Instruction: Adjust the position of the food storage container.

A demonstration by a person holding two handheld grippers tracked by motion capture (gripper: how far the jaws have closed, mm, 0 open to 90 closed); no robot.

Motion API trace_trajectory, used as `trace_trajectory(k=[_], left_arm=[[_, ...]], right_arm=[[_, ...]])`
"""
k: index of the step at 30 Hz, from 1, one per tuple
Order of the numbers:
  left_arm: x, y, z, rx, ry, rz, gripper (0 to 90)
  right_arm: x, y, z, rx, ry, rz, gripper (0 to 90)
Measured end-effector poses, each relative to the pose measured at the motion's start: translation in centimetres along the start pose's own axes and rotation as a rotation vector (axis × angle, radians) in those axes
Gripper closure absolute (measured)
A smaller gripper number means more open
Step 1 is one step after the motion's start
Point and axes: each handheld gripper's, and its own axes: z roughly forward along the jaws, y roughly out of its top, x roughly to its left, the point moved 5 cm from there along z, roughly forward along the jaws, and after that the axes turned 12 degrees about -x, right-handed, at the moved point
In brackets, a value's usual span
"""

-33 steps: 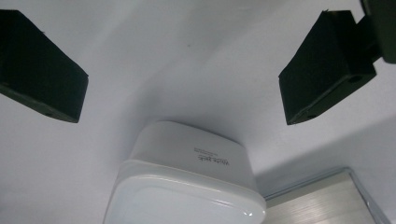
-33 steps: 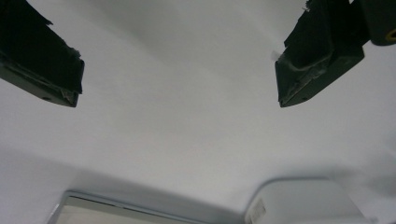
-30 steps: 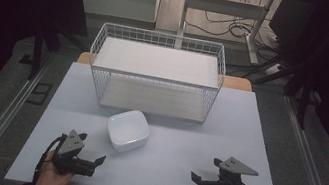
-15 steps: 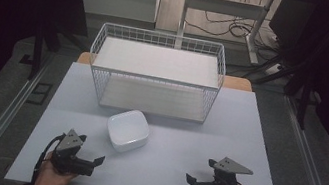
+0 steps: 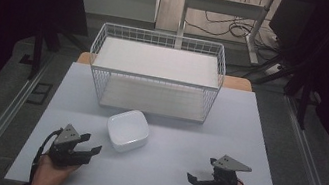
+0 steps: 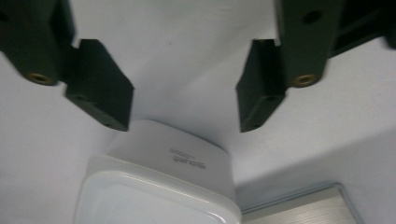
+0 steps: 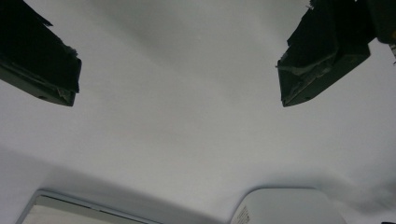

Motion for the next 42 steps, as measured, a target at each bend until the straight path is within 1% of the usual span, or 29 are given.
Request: trace_trajectory(k=[2, 3, 5, 7, 8, 10, 11, 13, 15, 17, 20, 22, 23, 25, 28, 31, 35, 38, 42], left_arm=[[0.6, 0.3, 0.2, -0.007, 0.013, -0.024, 49.0], [0.8, 0.4, 0.4, -0.008, 0.019, -0.029, 53.1], [1.3, 0.5, 0.8, -0.001, 0.035, -0.030, 60.3], [1.7, 0.6, 1.3, 0.011, 0.041, -0.032, 67.2], [1.8, 0.6, 1.6, 0.019, 0.047, -0.027, 70.4], [2.2, 0.8, 2.2, 0.031, 0.062, -0.009, 75.2], [2.4, 1.0, 2.5, 0.032, 0.071, -0.007, 77.5], [2.9, 1.3, 3.1, 0.026, 0.085, -0.010, 81.5], [3.2, 1.7, 3.7, 0.022, 0.090, -0.014, 85.3], [3.4, 1.9, 4.5, 0.026, 0.096, -0.008, 88.0], [3.4, 2.3, 5.6, 0.026, 0.086, -0.017, 89.7], [3.2, 2.5, 6.2, 0.031, 0.080, -0.015, 89.8], [3.1, 2.6, 6.5, 0.032, 0.079, -0.012, 89.8], [2.9, 2.9, 7.0, 0.035, 0.080, 0.001, 89.9], [2.7, 3.1, 7.7, 0.034, 0.067, -0.003, 89.9], [2.4, 3.4, 8.2, 0.034, 0.061, 0.002, 89.9], [2.1, 3.6, 9.0, 0.029, 0.043, -0.005, 89.8], [1.7, 3.8, 9.5, 0.028, 0.031, -0.002, 89.8], [1.0, 4.0, 10.0, 0.027, 0.013, 0.005, 89.8]], right_arm=[[0.0, 0.1, 0.1, 0.008, -0.009, 0.003, 0.0], [0.0, 0.1, 0.1, 0.010, -0.010, 0.008, 0.0], [-0.1, 0.2, 0.3, 0.016, -0.003, 0.024, 1.8], [-0.1, 0.3, 0.4, 0.014, -0.002, 0.029, 3.4], [-0.1, 0.4, 0.4, 0.011, 0.002, 0.030, 4.1], [0.0, 0.6, 0.6, 0.005, 0.012, 0.033, 5.9], [0.1, 0.7, 0.7, 0.006, 0.016, 0.035, 6.7], [0.1, 0.9, 0.9, 0.001, 0.018, 0.031, 7.8], [0.2, 1.0, 1.2, 0.000, 0.022, 0.028, 8.8], [0.2, 1.2, 1.4, 0.001, 0.022, 0.022, 10.2], [0.1, 1.4, 1.8, 0.011, 0.021, 0.021, 12.2], [0.1, 1.6, 2.1, 0.022, 0.021, 0.018, 13.8], [0.0, 1.7, 2.2, 0.021, 0.019, 0.011, 14.5], [0.0, 1.8, 2.6, 0.024, 0.021, 0.014, 16.3], [-0.1, 2.0, 3.2, 0.039, 0.011, 0.004, 19.0], [-0.3, 2.3, 3.8, 0.052, -0.003, -0.007, 23.3], [-0.3, 2.7, 4.5, 0.055, 0.002, -0.014, 29.2], [-0.3, 3.0, 5.0, 0.059, 0.002, -0.008, 35.3], [-0.2, 3.1, 5.9, 0.074, 0.003, 0.001, 46.8]])
